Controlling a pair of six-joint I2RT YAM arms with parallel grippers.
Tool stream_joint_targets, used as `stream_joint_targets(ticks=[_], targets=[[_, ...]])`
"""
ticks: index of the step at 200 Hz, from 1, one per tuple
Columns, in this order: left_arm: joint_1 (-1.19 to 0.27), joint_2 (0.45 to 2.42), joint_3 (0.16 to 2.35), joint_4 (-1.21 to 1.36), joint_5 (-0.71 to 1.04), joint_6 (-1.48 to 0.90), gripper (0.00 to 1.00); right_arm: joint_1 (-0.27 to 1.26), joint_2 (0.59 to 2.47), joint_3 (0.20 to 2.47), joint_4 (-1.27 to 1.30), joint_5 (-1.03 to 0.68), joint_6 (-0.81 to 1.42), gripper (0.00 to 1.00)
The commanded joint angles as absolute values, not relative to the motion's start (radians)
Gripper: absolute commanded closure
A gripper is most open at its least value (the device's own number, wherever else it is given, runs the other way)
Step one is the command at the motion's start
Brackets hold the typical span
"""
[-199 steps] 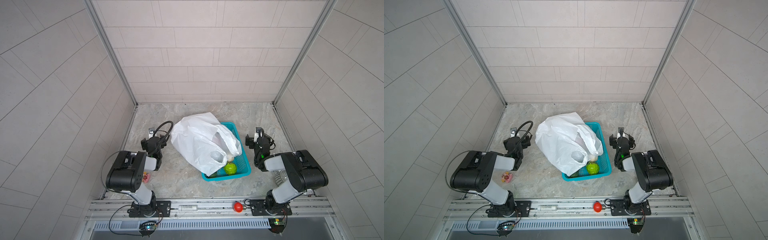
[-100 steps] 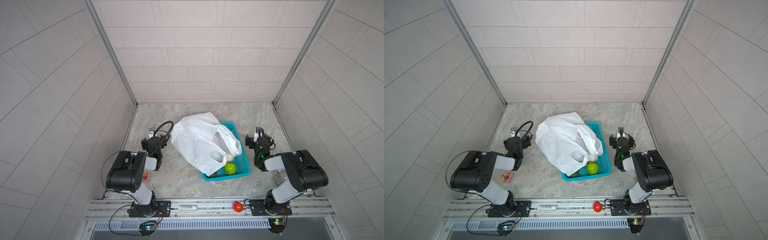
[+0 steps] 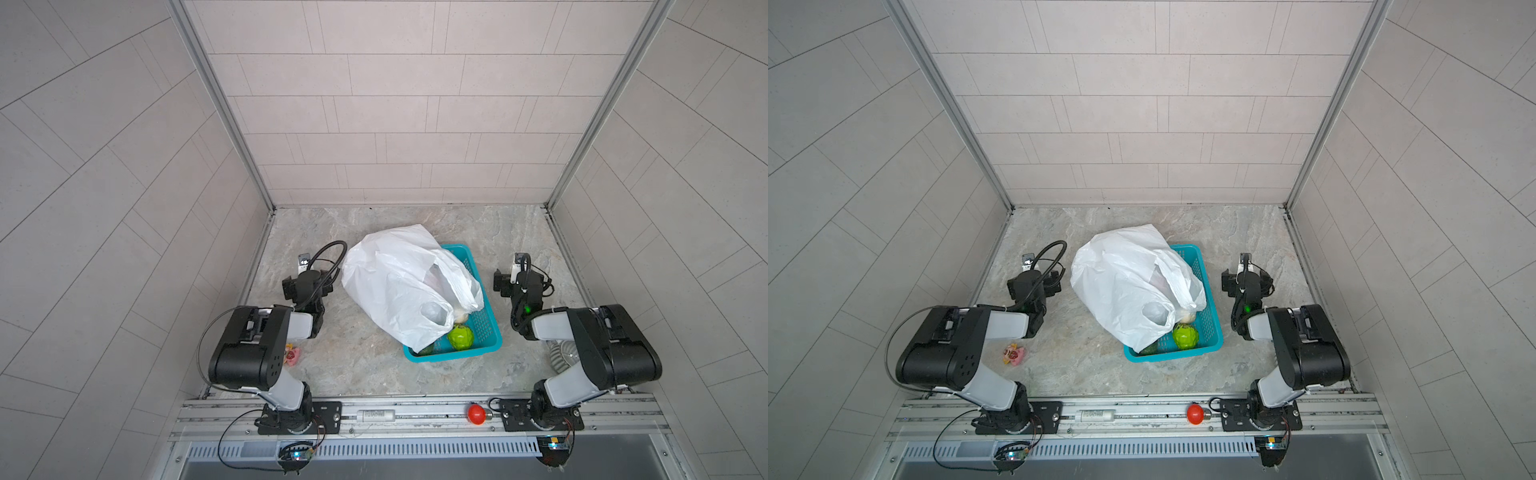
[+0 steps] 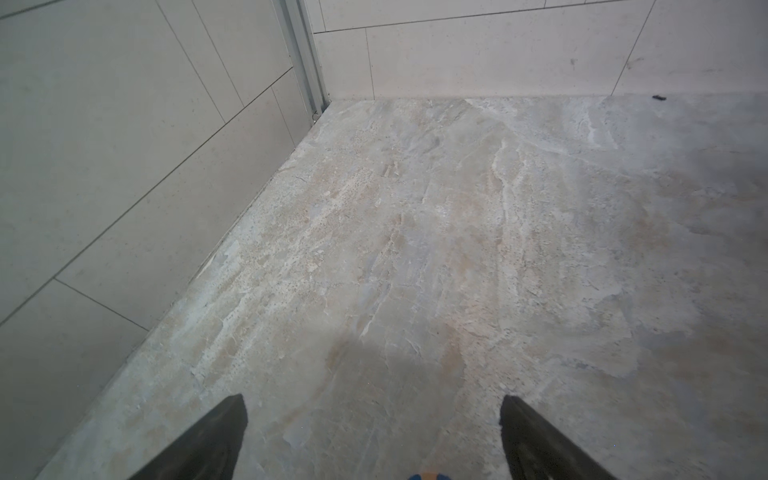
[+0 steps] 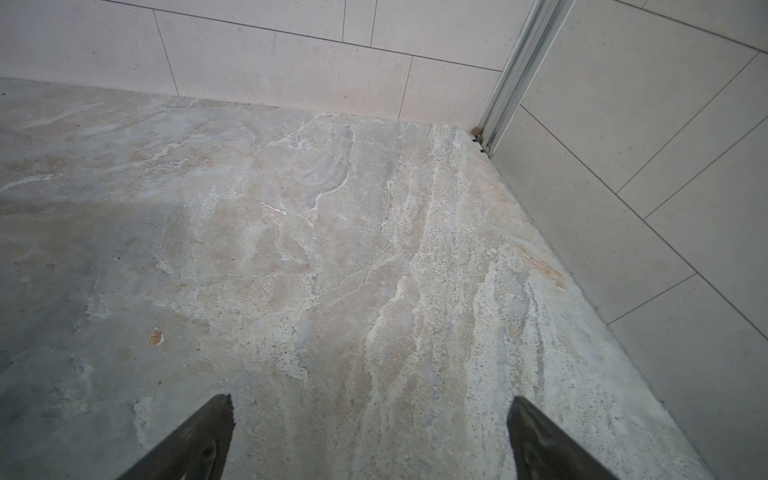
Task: Place the fruits into the plastic bag
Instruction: 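Reach the left gripper to the white bag's handle over the basket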
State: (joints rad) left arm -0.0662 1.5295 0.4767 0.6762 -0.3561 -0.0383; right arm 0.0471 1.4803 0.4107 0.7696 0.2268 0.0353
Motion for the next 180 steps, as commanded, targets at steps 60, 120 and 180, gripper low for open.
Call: stream_joint_targets(ticks=[60,120,180], targets=[[-0.273,1.367,0.993,-0.196,-0.363,-0.313,0.0,0.205,1.218,0.939,-0.197,0.421,0.406,0.13],[-0.755,1.197,1.081,-0.467,-0.209,-0.197,0.0,0.308,1.154,0.993,-0.462,0.311,0.425,0.13],[-0.888,1.198,1.07,-0.538,0.125,-0.186,0.0,0.269,1.153,0.993,-0.466,0.231,0.423,0.12]])
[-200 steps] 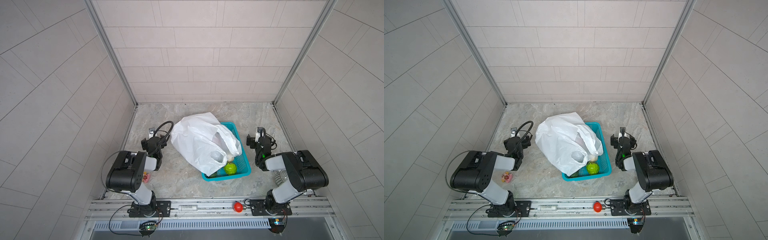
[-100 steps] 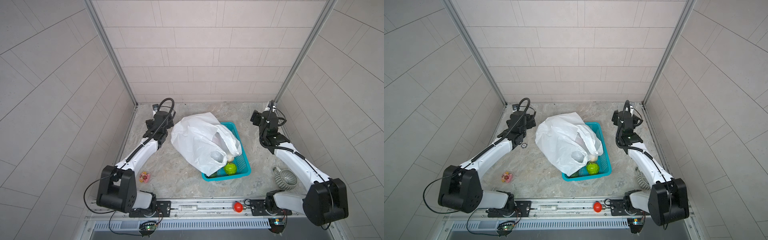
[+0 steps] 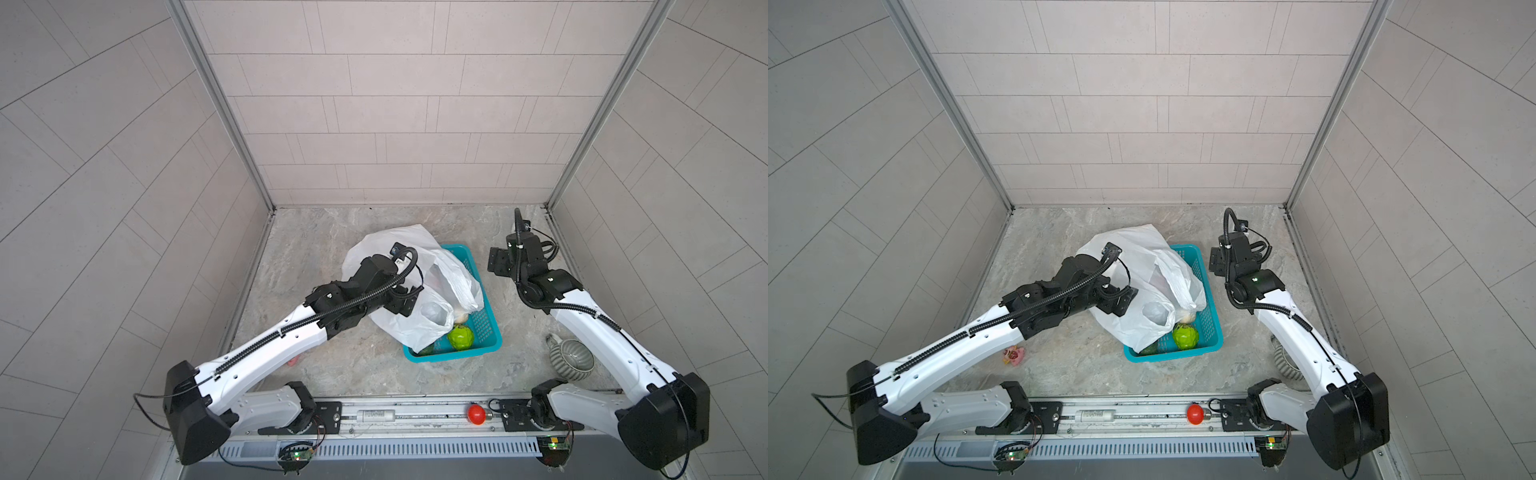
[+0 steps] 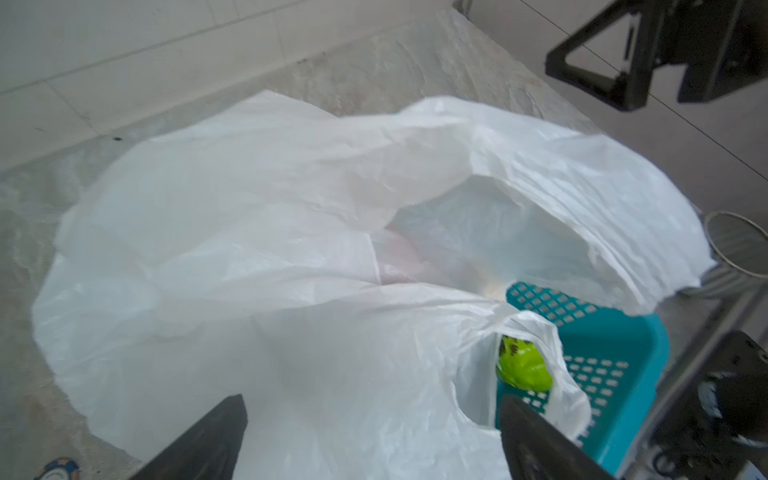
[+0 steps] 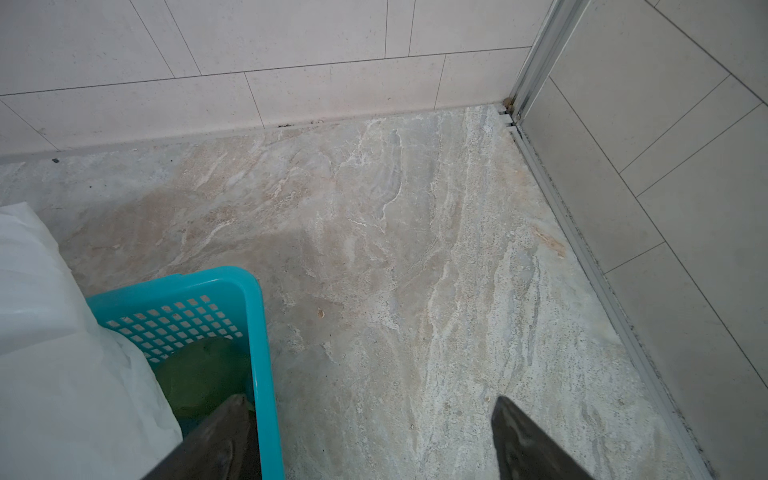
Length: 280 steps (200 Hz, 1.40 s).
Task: Place the fruits into the plastic bag
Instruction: 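Reach the left gripper to the white bag's handle over the basket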
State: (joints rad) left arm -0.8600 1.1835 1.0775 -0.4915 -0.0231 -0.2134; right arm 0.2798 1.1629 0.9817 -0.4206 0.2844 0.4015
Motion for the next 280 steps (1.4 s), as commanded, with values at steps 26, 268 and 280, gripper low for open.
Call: stream_joint_targets(ticks=[26,268,280], targets=[[-0.942,1.257,1.088,-0.535,0.09,-0.142,0.0,0.268,1.163,0.987,-0.471,0.183,0.423,0.12],[-0.999,1.312,1.106,-0.303,-0.352,-0.26,0.2,0.53,0.923,1.103,-0.717,-0.181,0.363,0.16],[-0.975,1.297,1.112,-0.314,-0.329,-0.279,0.2,0.568,0.916,1.106,-0.773,-0.189,0.358,0.16]])
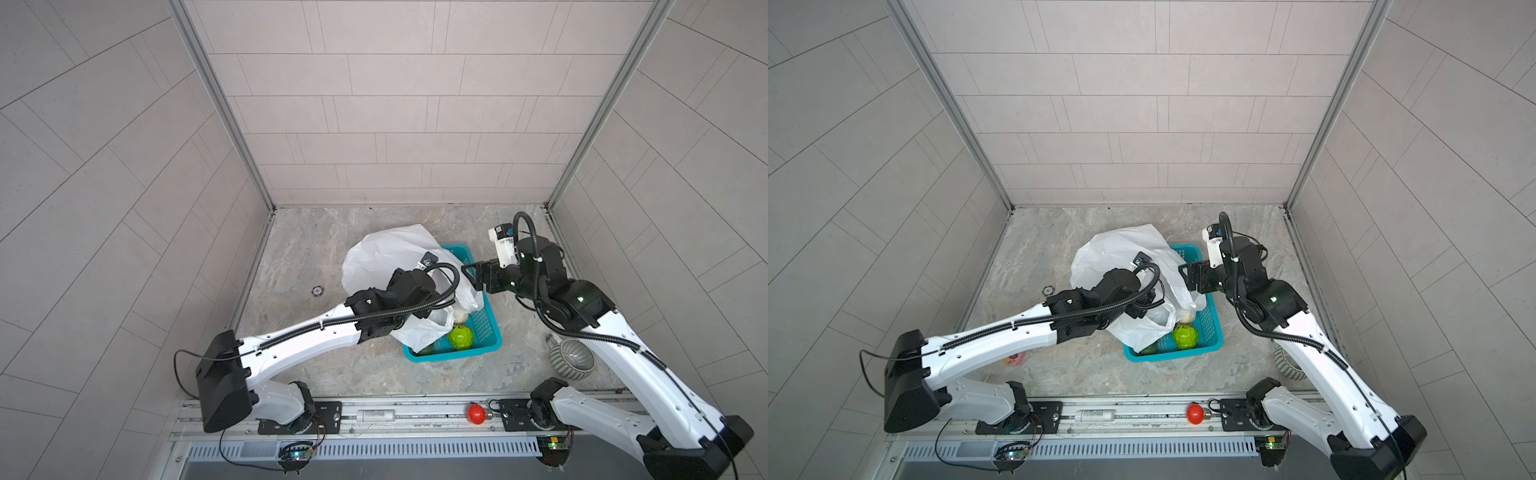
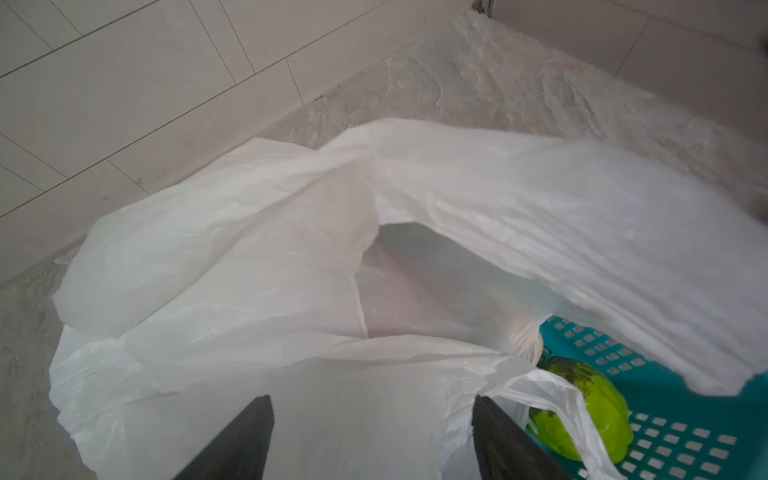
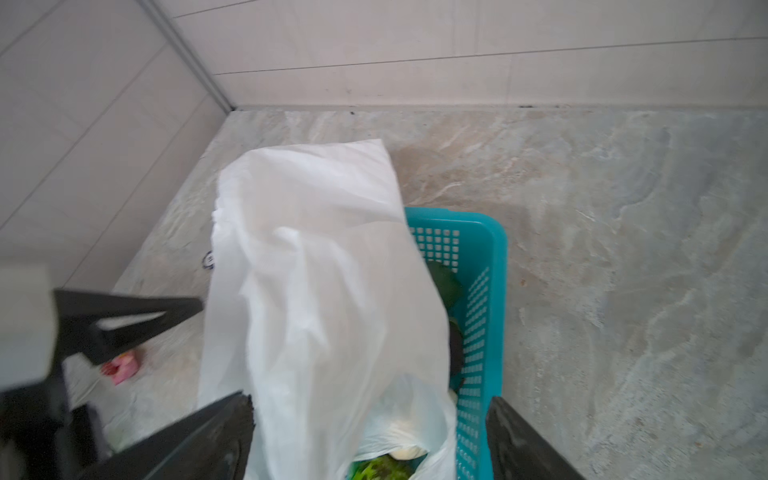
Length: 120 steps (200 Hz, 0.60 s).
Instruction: Place the fruits into the plastic bag
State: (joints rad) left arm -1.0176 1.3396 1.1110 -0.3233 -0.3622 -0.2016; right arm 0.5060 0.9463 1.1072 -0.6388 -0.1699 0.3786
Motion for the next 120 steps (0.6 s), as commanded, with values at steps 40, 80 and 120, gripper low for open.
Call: stream_joint_targets(ticks=[40,80,120], targets=[[-0.926,1.263,1.141,-0.344,-0.322,-0.261,0.18,0.615,0.969,1.059,-0.816,-0.192,0.321,0.17],[-0.852,1.207,1.135,-0.36,-0.259,-0.289,0.18,0.615,1.07,1.021,-0.679,-0.235,0.319,0.43],[-0.84,1.173,1.147,-0.413,-0.177,-0.228,0.12,0.597,1.134,1.109,-0.713,-0.18,0.274,1.0]])
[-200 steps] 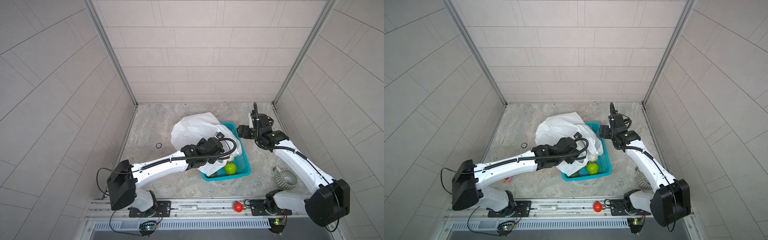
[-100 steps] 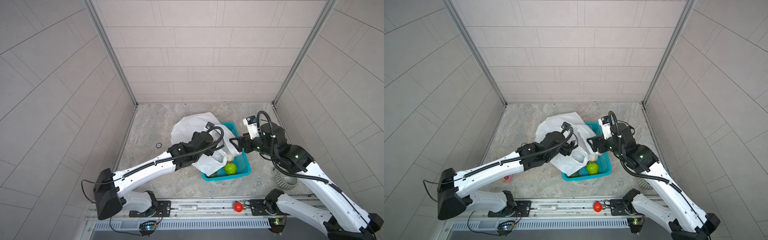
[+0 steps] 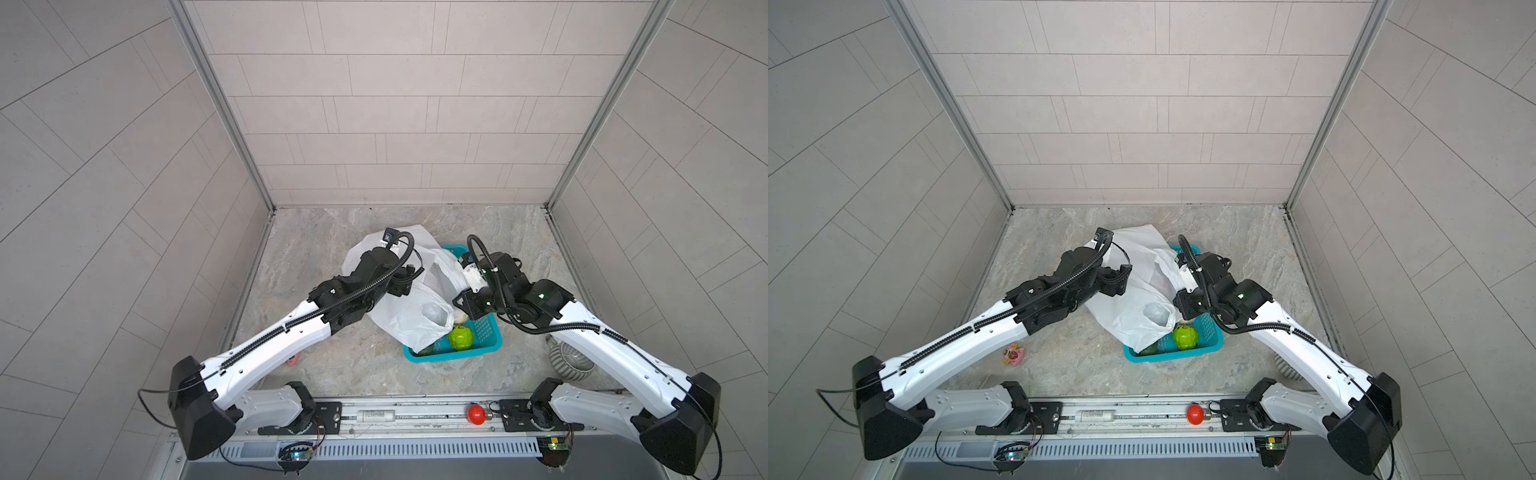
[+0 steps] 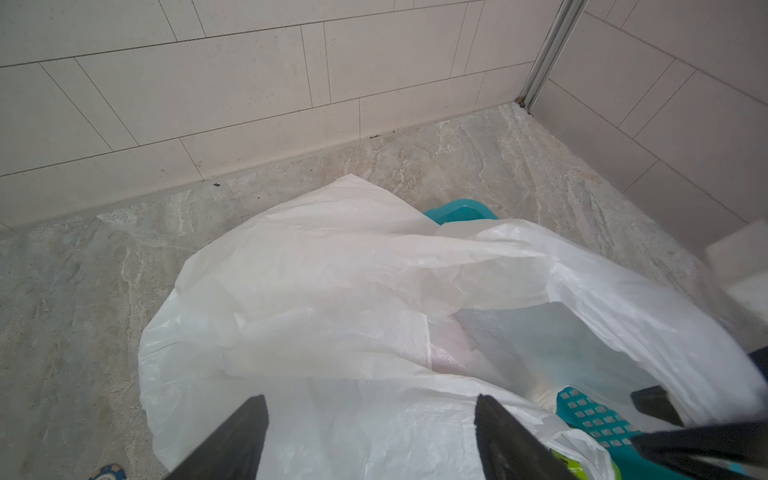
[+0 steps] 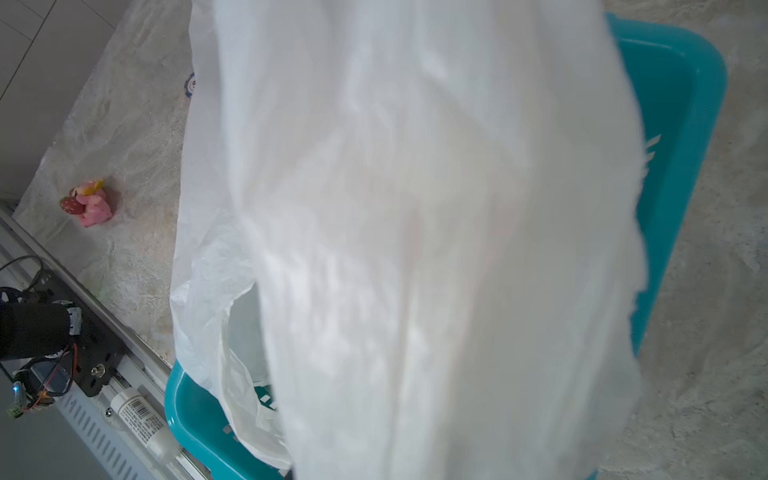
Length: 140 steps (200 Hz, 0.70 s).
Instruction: Place the fruits into the plastic bag
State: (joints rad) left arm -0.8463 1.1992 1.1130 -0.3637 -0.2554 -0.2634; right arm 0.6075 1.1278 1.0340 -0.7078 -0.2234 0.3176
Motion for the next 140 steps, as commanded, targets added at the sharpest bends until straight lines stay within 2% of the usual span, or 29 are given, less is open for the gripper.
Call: stream_joint_targets(ticks=[1,48,103,140], targets=[[-0.839,1.172,1.147,-0.415,-0.173,-0.227,0.12,0.597,1.134,1.109,-0.713,-0.18,0.274,1.0],[-0.838,1.145,1.151,-0.458,0.015,-0.159,0.12,0.587,1.184,1.335,-0.861,-0.214,0.181,1.0],[-0.838,1.102,1.15,-0.389,-0.094,-0.19,0.07,0.572,1.246,1.555,-0.979,-0.395,0.116,1.0],[-0.838,1.061,1.193,-0.408,-0.129,-0.027,0.06,0.572,1.333,1.661,-1.07,-0.557,0.059,1.0]])
